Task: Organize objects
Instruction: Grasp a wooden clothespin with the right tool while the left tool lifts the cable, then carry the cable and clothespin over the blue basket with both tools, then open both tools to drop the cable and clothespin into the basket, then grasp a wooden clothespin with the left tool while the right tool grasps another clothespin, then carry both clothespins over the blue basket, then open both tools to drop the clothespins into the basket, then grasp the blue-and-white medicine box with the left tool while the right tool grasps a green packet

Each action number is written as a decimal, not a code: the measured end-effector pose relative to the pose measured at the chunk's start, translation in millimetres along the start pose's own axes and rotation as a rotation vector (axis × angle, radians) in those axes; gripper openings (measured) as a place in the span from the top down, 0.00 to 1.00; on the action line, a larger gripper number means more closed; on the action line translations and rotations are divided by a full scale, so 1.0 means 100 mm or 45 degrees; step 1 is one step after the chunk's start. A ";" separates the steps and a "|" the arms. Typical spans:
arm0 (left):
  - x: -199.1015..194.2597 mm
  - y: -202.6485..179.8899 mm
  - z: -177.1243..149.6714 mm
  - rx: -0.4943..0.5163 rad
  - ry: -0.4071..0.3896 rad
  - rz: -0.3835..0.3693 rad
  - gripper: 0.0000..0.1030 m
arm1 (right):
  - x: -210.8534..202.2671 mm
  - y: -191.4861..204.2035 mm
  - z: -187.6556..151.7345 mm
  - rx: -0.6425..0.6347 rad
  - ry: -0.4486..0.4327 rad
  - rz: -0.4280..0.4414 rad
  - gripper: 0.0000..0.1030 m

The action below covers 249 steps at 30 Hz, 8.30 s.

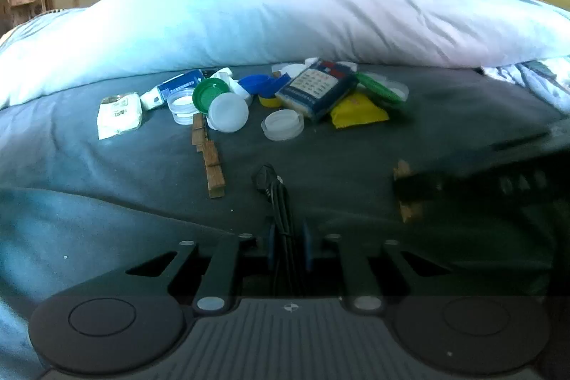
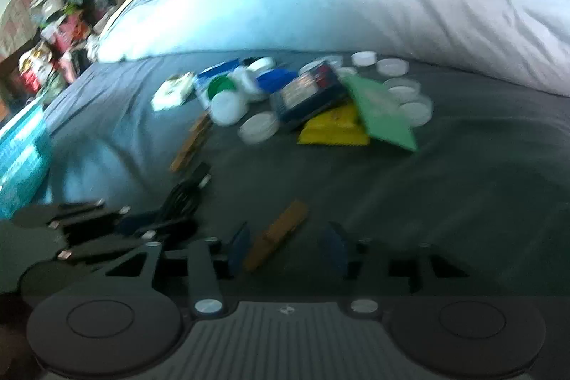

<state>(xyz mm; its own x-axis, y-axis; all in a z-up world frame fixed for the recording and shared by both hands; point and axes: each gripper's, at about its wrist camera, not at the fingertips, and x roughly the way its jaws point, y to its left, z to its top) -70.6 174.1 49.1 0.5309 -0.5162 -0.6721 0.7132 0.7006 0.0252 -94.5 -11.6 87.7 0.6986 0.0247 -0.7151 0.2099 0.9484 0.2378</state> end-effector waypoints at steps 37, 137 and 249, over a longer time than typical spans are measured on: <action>-2.79 2.79 0.24 -0.663 -0.322 0.920 0.89 | -0.62 3.46 1.66 -0.598 -0.314 0.778 0.87; -0.37 1.13 0.15 -0.295 -0.058 0.301 0.86 | 1.40 0.54 0.72 -0.061 -0.123 0.236 0.60; 1.01 0.27 1.08 0.188 -0.113 -0.354 0.27 | 0.11 -1.05 0.34 0.048 -0.059 -0.174 0.46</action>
<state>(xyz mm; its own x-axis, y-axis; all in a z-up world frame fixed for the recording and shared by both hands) 51.6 87.5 61.6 0.3394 -0.7234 -0.6012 0.8919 0.4506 -0.0387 -85.7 -121.6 76.6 0.6924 -0.1195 -0.7115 0.3304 0.9292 0.1655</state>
